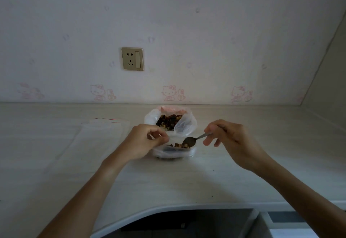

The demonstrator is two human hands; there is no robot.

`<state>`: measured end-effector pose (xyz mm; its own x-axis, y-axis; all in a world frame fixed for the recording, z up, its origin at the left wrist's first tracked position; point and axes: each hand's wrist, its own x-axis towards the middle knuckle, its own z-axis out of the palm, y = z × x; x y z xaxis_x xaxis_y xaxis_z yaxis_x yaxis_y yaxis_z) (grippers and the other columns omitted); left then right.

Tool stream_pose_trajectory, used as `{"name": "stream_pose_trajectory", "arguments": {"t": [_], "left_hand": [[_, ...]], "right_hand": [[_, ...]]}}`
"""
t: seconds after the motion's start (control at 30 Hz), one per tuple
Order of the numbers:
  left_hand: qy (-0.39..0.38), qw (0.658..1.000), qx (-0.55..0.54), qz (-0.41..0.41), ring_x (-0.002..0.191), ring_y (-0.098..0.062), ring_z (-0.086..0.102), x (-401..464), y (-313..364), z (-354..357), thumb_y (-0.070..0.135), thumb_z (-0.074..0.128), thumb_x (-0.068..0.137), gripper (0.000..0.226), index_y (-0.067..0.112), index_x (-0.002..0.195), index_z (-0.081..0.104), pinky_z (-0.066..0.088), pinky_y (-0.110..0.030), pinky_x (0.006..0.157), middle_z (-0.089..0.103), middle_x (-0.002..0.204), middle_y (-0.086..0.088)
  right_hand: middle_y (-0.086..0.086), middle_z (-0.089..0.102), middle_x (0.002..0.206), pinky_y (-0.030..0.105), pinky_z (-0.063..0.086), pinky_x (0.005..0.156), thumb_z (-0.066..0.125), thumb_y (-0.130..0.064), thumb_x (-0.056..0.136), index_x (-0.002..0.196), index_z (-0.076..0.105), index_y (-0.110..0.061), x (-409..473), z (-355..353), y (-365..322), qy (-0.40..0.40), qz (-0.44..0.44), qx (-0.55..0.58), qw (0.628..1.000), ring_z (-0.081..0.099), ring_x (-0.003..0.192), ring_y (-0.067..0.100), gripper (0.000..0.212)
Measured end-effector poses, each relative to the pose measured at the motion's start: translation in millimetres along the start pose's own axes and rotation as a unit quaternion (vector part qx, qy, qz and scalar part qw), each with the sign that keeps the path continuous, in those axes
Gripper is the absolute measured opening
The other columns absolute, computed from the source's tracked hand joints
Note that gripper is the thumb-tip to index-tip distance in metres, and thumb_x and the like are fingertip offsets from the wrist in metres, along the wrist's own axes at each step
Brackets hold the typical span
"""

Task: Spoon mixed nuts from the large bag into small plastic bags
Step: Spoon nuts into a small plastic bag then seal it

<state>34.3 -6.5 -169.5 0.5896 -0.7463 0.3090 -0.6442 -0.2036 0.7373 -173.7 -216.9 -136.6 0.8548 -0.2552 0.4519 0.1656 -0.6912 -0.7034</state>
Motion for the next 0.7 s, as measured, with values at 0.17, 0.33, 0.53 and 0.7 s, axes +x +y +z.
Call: {"name": "stream_pose_trajectory", "arguments": {"t": [0.17, 0.33, 0.53, 0.7], "left_hand": [[-0.014, 0.998, -0.067, -0.015, 0.073, -0.002, 0.063, -0.7, 1.2, 0.0, 0.026, 0.08, 0.089, 0.008, 0.018, 0.091, 0.081, 0.045, -0.011, 0.066, 0.074, 0.08, 0.013], [-0.023, 0.995, -0.087, -0.035, 0.065, 0.008, 0.058, -0.5, -0.7, -1.5, 0.024, 0.078, 0.091, 0.008, 0.017, 0.091, 0.081, 0.041, -0.006, 0.058, 0.07, 0.073, 0.023], [0.02, 0.997, -0.041, -0.064, 0.074, -0.007, 0.071, -1.0, 1.6, -5.4, 0.052, 0.073, 0.086, 0.023, 0.03, 0.085, 0.082, 0.05, -0.012, 0.067, 0.078, 0.084, 0.006], [0.123, 0.988, -0.006, -0.089, 0.054, -0.014, 0.068, 2.3, -4.2, -7.1, 0.047, 0.072, 0.093, 0.037, 0.017, 0.072, 0.072, 0.05, -0.019, 0.057, 0.072, 0.064, 0.002]], "right_hand": [[-0.013, 0.071, 0.093, 0.024, 0.052, 0.063, 0.038, -0.032, 0.111, 0.108, 0.066, -0.022, -12.8, -5.7, -15.2, -0.062, -0.161, -0.214, 0.961, 0.062, 0.067, 0.004, 0.03], [-0.012, 0.072, 0.093, 0.036, 0.055, 0.067, 0.038, -0.034, 0.111, 0.106, 0.068, -0.018, -15.1, -9.0, -15.3, -0.019, -0.16, -0.158, 0.974, 0.069, 0.077, 0.014, 0.034], [0.013, 0.077, 0.085, 0.039, 0.061, 0.068, 0.043, -0.019, 0.108, 0.101, 0.069, -0.006, -1.2, 6.1, -9.0, 0.069, 0.009, 0.147, 0.987, 0.075, 0.082, 0.029, 0.03], [0.021, 0.076, 0.085, 0.037, 0.061, 0.066, 0.04, -0.02, 0.111, 0.105, 0.066, 0.0, 16.9, 22.1, -7.6, 0.085, 0.144, 0.289, 0.943, 0.076, 0.083, 0.034, 0.033]]}}
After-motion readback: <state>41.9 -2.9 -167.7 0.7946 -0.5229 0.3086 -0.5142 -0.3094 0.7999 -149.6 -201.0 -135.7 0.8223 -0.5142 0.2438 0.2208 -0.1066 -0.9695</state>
